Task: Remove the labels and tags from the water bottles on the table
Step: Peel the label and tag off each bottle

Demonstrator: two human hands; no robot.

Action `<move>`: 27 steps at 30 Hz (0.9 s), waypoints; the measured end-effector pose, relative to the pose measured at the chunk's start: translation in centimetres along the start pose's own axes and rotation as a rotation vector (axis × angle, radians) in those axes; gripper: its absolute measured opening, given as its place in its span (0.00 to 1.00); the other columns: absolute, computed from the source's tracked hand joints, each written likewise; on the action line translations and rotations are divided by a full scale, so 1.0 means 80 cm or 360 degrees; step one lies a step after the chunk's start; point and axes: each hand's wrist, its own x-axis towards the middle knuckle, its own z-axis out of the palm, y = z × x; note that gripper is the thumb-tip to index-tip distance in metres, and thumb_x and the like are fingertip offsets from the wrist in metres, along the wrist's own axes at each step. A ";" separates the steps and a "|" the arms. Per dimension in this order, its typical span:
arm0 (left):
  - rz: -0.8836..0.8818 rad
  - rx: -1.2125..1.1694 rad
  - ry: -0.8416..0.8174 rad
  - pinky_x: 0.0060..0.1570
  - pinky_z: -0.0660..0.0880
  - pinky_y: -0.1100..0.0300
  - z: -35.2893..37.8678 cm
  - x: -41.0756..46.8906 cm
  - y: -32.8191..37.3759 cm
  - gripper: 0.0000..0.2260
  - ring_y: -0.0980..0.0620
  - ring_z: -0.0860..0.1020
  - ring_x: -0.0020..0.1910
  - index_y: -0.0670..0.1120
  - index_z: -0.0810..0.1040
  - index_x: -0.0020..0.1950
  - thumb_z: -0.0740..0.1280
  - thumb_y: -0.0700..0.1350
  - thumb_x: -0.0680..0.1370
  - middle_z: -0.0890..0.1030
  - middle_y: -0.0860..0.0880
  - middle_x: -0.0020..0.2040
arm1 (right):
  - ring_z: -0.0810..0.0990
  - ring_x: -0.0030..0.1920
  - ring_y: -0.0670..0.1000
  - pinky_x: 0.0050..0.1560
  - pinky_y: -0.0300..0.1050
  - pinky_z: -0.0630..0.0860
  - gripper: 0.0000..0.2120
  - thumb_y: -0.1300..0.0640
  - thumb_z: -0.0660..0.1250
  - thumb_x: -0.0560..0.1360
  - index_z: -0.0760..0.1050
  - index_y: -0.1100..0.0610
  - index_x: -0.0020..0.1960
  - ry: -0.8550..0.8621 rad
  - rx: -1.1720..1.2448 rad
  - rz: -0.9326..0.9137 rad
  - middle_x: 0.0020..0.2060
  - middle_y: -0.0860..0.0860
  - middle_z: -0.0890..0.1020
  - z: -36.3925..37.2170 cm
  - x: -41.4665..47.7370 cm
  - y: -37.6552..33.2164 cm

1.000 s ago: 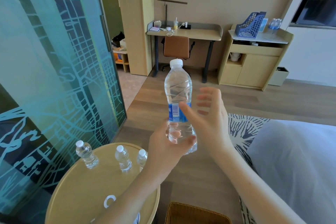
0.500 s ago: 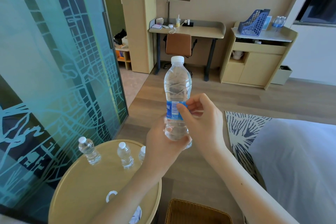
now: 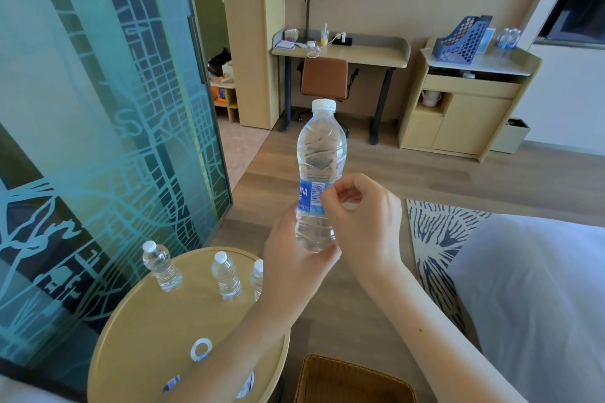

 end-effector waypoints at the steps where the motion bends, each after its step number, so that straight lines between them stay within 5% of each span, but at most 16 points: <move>1: 0.0002 0.0004 -0.0005 0.44 0.81 0.52 -0.001 0.000 -0.001 0.18 0.56 0.82 0.44 0.59 0.76 0.52 0.76 0.47 0.66 0.83 0.57 0.43 | 0.80 0.38 0.43 0.39 0.26 0.70 0.05 0.58 0.72 0.70 0.79 0.51 0.36 0.0004 0.0006 0.0002 0.31 0.41 0.81 0.001 0.000 0.000; 9: -0.0102 -0.0017 -0.0007 0.40 0.79 0.59 -0.002 0.000 -0.008 0.17 0.59 0.83 0.42 0.61 0.77 0.48 0.76 0.46 0.64 0.84 0.57 0.42 | 0.80 0.37 0.44 0.37 0.27 0.70 0.06 0.61 0.73 0.68 0.79 0.53 0.35 -0.0034 0.0145 0.0049 0.30 0.42 0.81 0.004 0.002 0.007; 20: -0.0136 -0.0186 -0.0071 0.46 0.82 0.55 -0.018 0.005 -0.012 0.21 0.60 0.84 0.46 0.60 0.79 0.54 0.76 0.55 0.63 0.85 0.58 0.46 | 0.79 0.32 0.38 0.35 0.27 0.72 0.08 0.65 0.72 0.68 0.80 0.54 0.34 -0.0169 0.0376 0.0153 0.32 0.42 0.83 -0.006 0.008 0.014; 27: -0.0085 -0.0201 -0.0103 0.41 0.77 0.71 -0.023 0.005 -0.004 0.21 0.63 0.82 0.48 0.62 0.79 0.55 0.75 0.55 0.63 0.84 0.61 0.47 | 0.77 0.31 0.37 0.35 0.28 0.71 0.09 0.67 0.70 0.70 0.80 0.56 0.35 -0.0152 0.0519 0.0171 0.29 0.42 0.81 -0.010 0.004 0.015</move>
